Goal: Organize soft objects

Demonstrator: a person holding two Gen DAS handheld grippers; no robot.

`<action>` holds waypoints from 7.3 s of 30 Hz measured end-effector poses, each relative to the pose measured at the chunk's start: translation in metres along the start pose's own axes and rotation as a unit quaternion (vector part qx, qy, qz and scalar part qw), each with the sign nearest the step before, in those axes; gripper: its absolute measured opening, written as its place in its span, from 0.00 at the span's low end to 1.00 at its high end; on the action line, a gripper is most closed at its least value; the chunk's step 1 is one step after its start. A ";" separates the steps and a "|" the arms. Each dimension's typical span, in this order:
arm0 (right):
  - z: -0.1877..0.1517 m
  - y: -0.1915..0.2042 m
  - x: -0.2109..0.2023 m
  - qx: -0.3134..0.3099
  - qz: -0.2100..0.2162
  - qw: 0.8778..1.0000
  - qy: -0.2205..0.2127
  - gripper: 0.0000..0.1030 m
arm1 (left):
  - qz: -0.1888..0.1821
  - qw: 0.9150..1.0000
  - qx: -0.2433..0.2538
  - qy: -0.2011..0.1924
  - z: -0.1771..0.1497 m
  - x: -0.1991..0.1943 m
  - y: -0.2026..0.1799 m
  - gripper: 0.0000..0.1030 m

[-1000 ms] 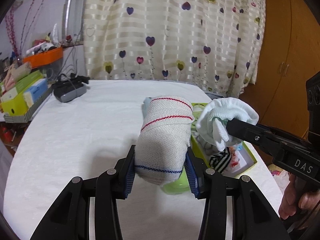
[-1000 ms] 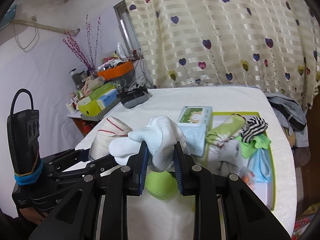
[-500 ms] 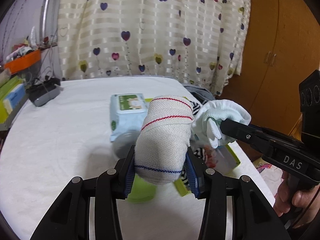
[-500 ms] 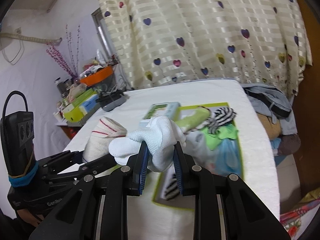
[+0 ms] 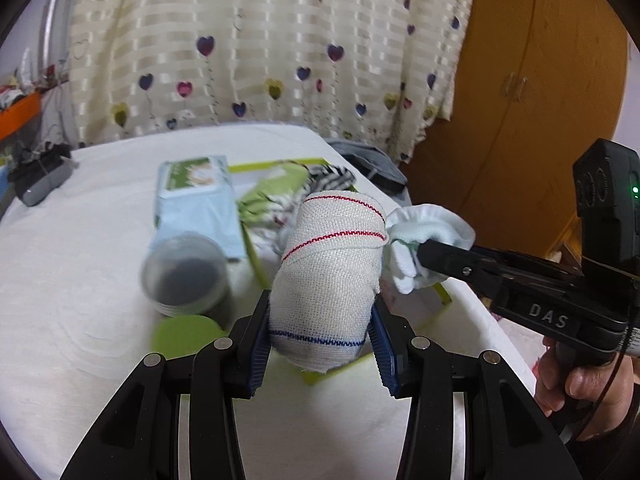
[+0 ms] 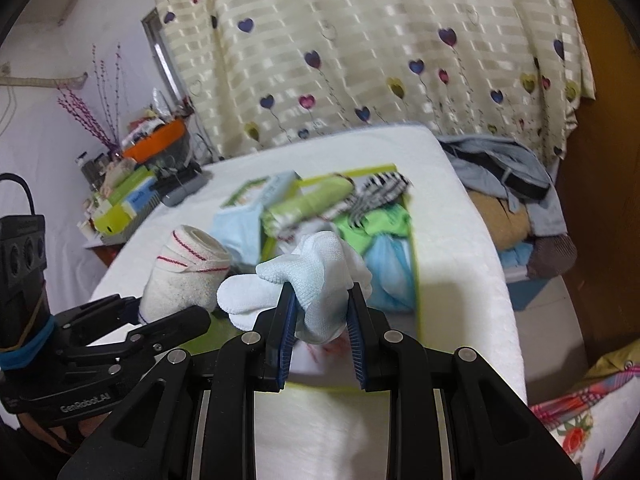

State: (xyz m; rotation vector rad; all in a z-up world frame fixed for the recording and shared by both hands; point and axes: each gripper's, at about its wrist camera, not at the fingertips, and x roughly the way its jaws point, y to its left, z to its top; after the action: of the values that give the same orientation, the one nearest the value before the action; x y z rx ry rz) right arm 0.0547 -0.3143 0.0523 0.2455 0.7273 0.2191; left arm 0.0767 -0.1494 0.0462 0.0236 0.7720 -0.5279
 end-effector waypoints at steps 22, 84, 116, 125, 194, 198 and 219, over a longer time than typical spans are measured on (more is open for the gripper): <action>-0.004 -0.027 0.045 -0.004 -0.031 0.998 0.052 0.25 | 0.004 0.998 0.010 0.063 -0.001 0.066 -0.015 0.42; -0.013 -0.011 0.030 -0.047 -0.042 0.997 0.038 0.38 | 0.003 0.999 0.009 0.042 0.001 0.052 -0.022 0.31; -0.043 0.051 -0.042 -0.086 -0.040 0.995 -0.023 0.43 | 0.056 0.998 -0.017 -0.025 -0.038 -0.038 -0.017 0.31; -0.054 0.079 -0.046 -0.106 -0.026 0.994 -0.025 0.54 | 0.085 0.995 -0.029 -0.032 -0.053 -0.055 -0.005 0.32; -0.083 0.062 0.006 -0.082 -0.036 0.995 0.043 0.54 | 0.133 0.989 -0.052 0.040 -0.093 -0.005 0.016 0.32; -0.085 0.059 0.013 -0.082 -0.039 0.995 0.052 0.54 | 0.134 0.988 -0.052 0.046 -0.095 -0.001 0.019 0.32; -0.092 0.048 0.026 -0.072 -0.056 0.993 0.070 0.54 | 0.131 0.990 -0.038 0.042 -0.096 0.002 0.016 0.44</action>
State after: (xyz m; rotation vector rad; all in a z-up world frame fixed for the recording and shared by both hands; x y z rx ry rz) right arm 0.0062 -0.2481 -0.0165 0.0510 0.8585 0.1823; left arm 0.0223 -0.1161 -0.0272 0.0757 0.8569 -0.2487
